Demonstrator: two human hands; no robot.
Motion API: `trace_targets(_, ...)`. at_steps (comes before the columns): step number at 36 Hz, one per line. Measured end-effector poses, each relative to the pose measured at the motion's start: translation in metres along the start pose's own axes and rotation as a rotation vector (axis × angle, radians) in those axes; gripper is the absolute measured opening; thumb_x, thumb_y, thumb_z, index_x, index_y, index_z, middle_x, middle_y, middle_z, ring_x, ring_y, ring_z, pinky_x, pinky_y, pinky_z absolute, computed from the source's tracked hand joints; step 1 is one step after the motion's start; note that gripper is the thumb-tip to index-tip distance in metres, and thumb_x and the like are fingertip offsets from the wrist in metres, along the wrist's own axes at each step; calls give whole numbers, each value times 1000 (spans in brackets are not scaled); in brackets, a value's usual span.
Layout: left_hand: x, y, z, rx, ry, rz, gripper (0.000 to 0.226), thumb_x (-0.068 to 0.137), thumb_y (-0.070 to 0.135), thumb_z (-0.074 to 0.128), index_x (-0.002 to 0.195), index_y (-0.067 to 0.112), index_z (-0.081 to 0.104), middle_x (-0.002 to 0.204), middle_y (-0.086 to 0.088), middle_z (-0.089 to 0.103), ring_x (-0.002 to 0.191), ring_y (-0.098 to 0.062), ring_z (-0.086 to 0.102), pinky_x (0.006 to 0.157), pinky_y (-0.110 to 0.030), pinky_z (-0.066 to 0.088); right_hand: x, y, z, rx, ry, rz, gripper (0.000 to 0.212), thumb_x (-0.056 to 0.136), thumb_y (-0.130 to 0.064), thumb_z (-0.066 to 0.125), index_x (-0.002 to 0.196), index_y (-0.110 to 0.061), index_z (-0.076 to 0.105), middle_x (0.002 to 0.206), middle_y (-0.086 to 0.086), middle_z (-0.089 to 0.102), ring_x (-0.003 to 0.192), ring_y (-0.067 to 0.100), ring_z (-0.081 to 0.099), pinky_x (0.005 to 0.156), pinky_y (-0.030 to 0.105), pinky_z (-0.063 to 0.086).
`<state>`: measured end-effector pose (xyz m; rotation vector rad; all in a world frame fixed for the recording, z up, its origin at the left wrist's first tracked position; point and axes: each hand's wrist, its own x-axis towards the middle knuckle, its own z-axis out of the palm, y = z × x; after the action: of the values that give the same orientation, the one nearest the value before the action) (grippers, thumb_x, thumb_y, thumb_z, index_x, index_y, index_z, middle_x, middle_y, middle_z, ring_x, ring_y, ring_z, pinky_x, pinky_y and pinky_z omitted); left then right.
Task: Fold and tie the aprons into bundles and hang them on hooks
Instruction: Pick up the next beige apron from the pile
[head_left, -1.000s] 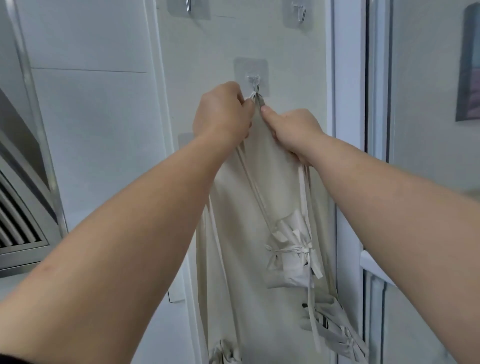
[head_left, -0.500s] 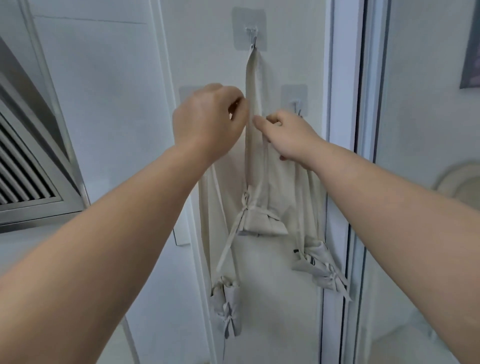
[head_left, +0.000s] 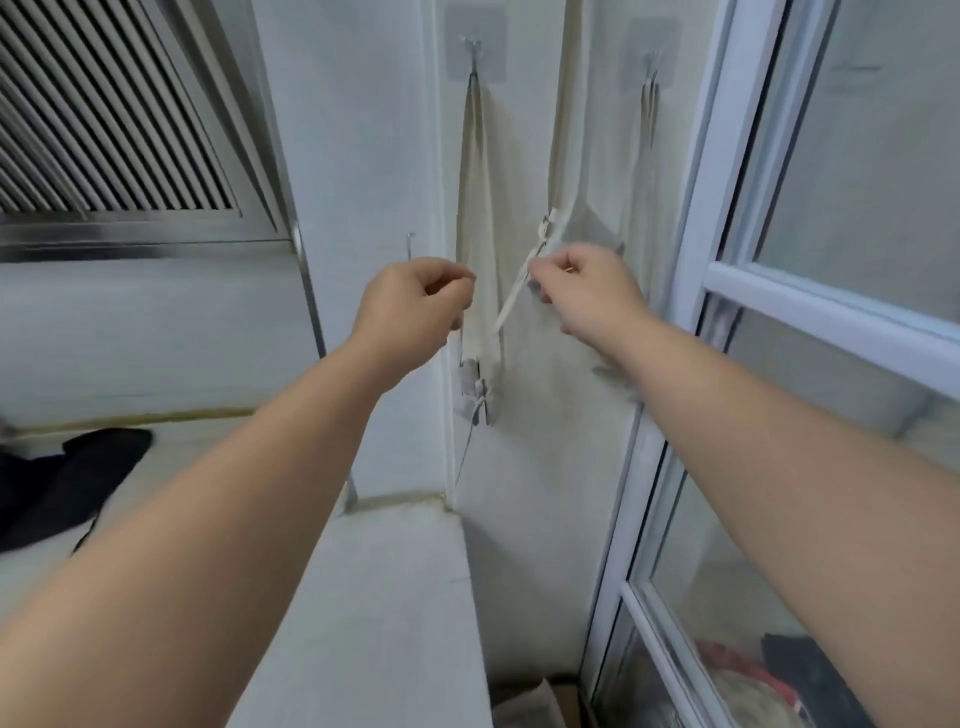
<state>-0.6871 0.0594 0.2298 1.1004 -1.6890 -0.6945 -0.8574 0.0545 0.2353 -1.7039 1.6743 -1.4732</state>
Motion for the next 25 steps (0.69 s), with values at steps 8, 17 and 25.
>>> trace_targets(8, -82, -37, -52, 7, 84, -218, 18, 94, 22, 55, 80, 26, 65, 79, 5, 63, 62, -7, 57, 55, -20, 47, -78, -12, 52, 39, -212, 71, 20, 88, -23, 55, 81, -6, 63, 70, 1, 56, 63, 17, 48, 62, 27, 40)
trace_targets(17, -146, -69, -142, 36, 127, -301, 13, 95, 17, 55, 89, 19, 66, 80, 3, 62, 67, -6, 56, 63, -23, 44, -128, -66, 137, 21, -379, 8, 21, 90, -24, 53, 90, -6, 64, 80, 1, 59, 68, 16, 50, 68, 31, 45)
trace_targets(25, -201, -134, -308, 173, 285, -430, 17, 93, 23, 56, 107, 21, 66, 86, 6, 67, 77, -11, 61, 73, -35, 52, -176, -146, 308, 103, -506, -58, 22, 89, -24, 56, 75, -8, 63, 80, 9, 63, 69, 22, 52, 70, 38, 50)
